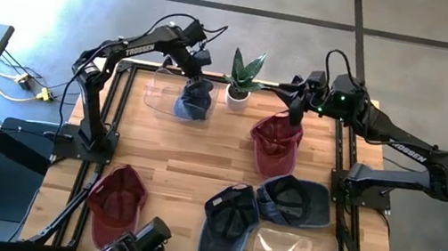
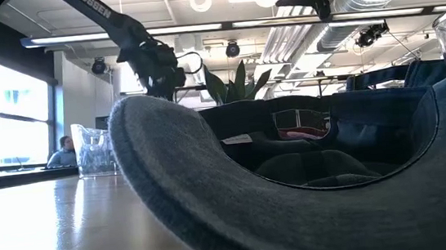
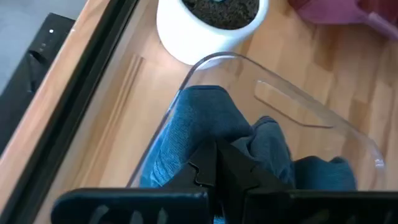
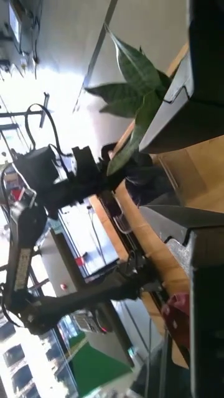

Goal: Pick & Place hat
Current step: Put the left blue cap into the top transparent bin, then adjust the top transparent bin

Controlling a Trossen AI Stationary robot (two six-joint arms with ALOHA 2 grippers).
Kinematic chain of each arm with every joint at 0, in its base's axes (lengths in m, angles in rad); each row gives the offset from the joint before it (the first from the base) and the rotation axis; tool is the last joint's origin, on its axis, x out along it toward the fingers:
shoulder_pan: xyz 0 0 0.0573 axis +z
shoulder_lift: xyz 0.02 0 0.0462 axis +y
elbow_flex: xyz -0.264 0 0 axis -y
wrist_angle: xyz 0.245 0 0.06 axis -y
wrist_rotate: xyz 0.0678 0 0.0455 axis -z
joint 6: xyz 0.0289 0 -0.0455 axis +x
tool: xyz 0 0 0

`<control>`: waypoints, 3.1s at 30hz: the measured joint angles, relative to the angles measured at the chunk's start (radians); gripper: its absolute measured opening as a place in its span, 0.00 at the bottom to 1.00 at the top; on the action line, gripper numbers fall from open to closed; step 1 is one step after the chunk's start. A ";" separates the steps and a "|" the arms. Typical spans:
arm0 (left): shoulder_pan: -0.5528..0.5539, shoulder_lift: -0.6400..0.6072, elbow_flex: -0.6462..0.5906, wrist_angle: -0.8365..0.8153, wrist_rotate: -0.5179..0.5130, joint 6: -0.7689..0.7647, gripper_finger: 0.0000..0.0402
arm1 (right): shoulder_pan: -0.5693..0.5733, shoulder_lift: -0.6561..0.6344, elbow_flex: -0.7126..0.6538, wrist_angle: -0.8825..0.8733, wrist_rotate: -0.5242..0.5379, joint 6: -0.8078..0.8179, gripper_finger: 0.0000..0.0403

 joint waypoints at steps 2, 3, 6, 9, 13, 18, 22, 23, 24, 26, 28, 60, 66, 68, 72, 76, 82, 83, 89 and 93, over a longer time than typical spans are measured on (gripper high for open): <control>0.000 0.005 0.000 0.012 -0.005 0.007 0.00 | 0.000 0.000 0.000 0.000 0.010 0.000 0.35; 0.000 0.014 0.000 0.028 0.003 0.007 0.00 | 0.000 0.000 0.000 0.000 0.016 0.000 0.35; 0.000 0.045 0.000 0.036 0.067 0.002 0.00 | 0.000 0.000 0.000 0.000 0.030 0.002 0.35; -0.012 0.073 0.000 0.052 0.101 -0.001 0.00 | 0.000 0.000 0.000 0.000 0.032 0.005 0.35; -0.036 0.081 0.001 0.091 0.102 -0.050 0.00 | 0.000 0.000 0.000 0.000 0.033 0.027 0.35; -0.039 0.066 0.064 0.073 0.107 -0.135 0.00 | 0.000 0.000 0.000 0.000 0.033 0.028 0.35; -0.039 0.065 0.193 -0.105 0.028 -0.149 0.00 | 0.000 0.000 0.000 0.000 0.024 0.028 0.35; -0.039 0.065 0.234 -0.166 0.009 -0.138 0.00 | 0.000 0.000 0.000 0.000 0.017 0.028 0.35; -0.040 0.063 0.279 -0.235 -0.007 -0.120 0.00 | 0.000 0.000 0.000 0.000 0.010 0.028 0.35; -0.051 0.054 0.345 -0.388 -0.013 -0.074 0.00 | 0.000 0.000 0.000 0.000 0.002 0.027 0.35; -0.075 0.049 0.388 -0.524 -0.005 -0.019 0.00 | 0.000 0.000 0.000 0.000 0.001 0.024 0.35; -0.334 -0.028 0.029 -0.271 -0.288 -0.099 0.00 | 0.000 0.000 0.000 -0.007 -0.006 -0.052 0.35; -0.328 -0.031 0.096 -0.451 -0.180 -0.078 0.00 | 0.000 0.000 0.000 -0.008 -0.006 -0.052 0.35; -0.319 -0.031 0.064 -0.467 -0.199 -0.074 0.00 | 0.000 0.000 0.000 -0.008 -0.006 -0.052 0.35; -0.291 -0.030 -0.034 -0.399 -0.308 -0.097 0.00 | 0.000 0.000 0.000 -0.010 -0.007 -0.052 0.35; -0.287 -0.029 -0.143 -0.288 -0.379 -0.115 0.00 | 0.000 0.000 0.000 -0.012 -0.014 -0.052 0.35; -0.287 -0.029 -0.180 -0.271 -0.589 -0.125 0.00 | 0.000 0.000 0.000 -0.014 -0.014 -0.052 0.35; -0.291 -0.028 -0.165 -0.276 -0.591 -0.126 0.00 | 0.000 0.000 0.000 -0.014 -0.014 -0.052 0.35; -0.301 -0.055 -0.002 -0.415 -0.462 -0.155 0.00 | 0.000 0.000 0.000 -0.014 -0.007 -0.059 0.35; -0.301 -0.050 0.054 -0.527 -0.241 -0.152 0.00 | 0.000 0.000 0.000 -0.015 -0.007 -0.044 0.35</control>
